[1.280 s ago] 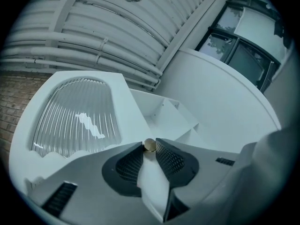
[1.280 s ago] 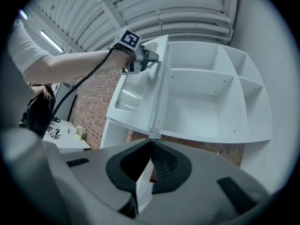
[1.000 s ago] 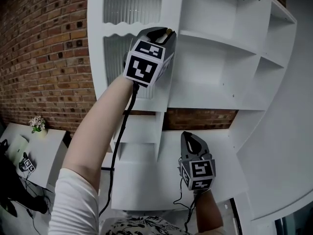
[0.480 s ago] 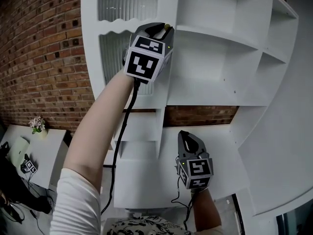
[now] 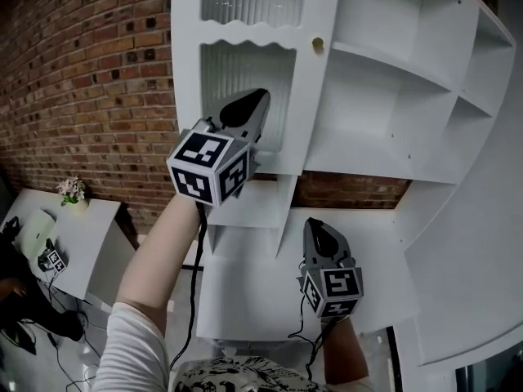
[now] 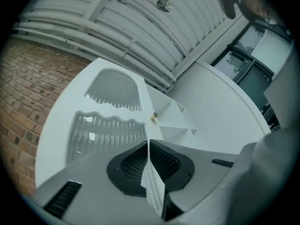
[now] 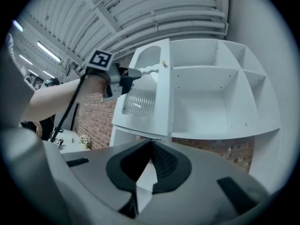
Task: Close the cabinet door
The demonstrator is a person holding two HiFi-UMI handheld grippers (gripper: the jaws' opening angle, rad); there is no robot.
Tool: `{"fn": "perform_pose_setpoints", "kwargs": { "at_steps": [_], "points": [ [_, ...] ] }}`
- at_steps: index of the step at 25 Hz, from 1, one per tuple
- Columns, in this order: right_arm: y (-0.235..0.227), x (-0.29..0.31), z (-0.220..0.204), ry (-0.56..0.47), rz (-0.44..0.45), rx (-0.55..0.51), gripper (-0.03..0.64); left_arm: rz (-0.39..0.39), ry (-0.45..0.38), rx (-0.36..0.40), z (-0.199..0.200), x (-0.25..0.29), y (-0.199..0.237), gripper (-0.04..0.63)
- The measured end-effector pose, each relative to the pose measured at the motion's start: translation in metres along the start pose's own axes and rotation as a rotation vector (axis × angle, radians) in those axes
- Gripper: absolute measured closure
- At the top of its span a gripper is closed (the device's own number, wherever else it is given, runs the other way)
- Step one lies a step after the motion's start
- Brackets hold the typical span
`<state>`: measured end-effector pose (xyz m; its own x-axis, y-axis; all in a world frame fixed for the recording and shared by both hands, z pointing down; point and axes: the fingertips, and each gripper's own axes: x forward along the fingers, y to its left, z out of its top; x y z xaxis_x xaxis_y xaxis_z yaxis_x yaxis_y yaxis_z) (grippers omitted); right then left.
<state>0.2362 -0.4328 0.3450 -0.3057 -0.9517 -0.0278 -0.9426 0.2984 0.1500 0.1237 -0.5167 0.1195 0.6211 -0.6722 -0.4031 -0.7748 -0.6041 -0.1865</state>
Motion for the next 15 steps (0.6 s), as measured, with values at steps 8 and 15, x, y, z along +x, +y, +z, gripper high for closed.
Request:
{"fn": "perform_pose_setpoints", "kwargs": {
  "at_steps": [8, 15],
  "points": [
    [0.059, 0.003, 0.003, -0.024, 0.053, -0.017, 0.615, 0.064, 0.088, -0.021, -0.077, -0.146, -0.001, 0.595],
    [0.096, -0.011, -0.003, -0.049, 0.081, 0.008, 0.615, 0.107, 0.209, -0.081, -0.126, -0.233, -0.014, 0.595]
  ]
}}
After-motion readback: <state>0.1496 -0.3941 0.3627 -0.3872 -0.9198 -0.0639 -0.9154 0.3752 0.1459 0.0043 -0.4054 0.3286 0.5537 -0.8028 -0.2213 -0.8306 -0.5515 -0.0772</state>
